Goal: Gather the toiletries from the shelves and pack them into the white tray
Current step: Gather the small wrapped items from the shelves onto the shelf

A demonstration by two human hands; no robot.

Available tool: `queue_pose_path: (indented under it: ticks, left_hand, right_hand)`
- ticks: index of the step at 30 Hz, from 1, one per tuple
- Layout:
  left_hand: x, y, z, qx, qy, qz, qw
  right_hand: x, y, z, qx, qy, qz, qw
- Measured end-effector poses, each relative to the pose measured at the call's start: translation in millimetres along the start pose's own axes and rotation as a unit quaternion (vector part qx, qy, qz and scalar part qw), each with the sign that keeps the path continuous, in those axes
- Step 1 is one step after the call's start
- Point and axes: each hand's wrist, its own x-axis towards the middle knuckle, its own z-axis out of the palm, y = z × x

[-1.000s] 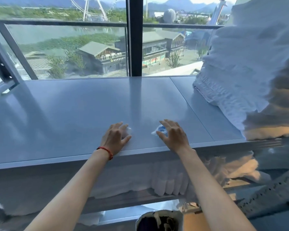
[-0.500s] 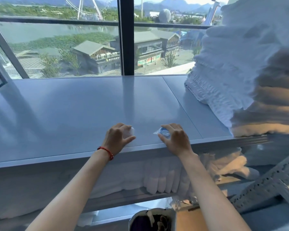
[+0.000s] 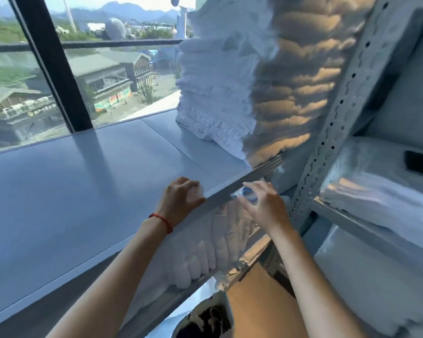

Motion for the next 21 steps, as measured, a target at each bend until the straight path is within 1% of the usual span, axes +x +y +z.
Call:
queue_pose_path:
  ticks: [4,8,12,16,19,21]
  left_hand:
    - [5.5,27.1,27.0,-0.043,-0.049,0.077,0.995]
    - [-7.1,69.3,54.6,-0.071,-0.115,0.160,0.978]
    - [-33.4,120.9,82.3,-0.118,-0.190,0.238,0.945]
    - [-78.0,184.3,102.9,-0.157,-0.238,0.291,0.913]
    - [-119.6,231.4,116.2,-0.189,-0.280,0.338,0.878]
    - [-150.5,263.7,124.0,-0.202,-0.305,0.369,0.855]
  right_hand:
    - [-48.0,10.7,-32.3,-0.047,0.058,0.079,0.994]
    - [-114.0,9.9,-65.9,-0.108,0.118,0.165,0.973]
    - [-187.9,2.2,-100.9,-0.154,0.156,0.249,0.944]
    - [-265.5,-13.1,-140.3,-0.195,0.196,0.321,0.906]
    - [-327.8,-28.8,-171.3,-0.212,0.228,0.360,0.879]
    - [-371.1,-40.8,-192.3,-0.234,0.253,0.387,0.855]
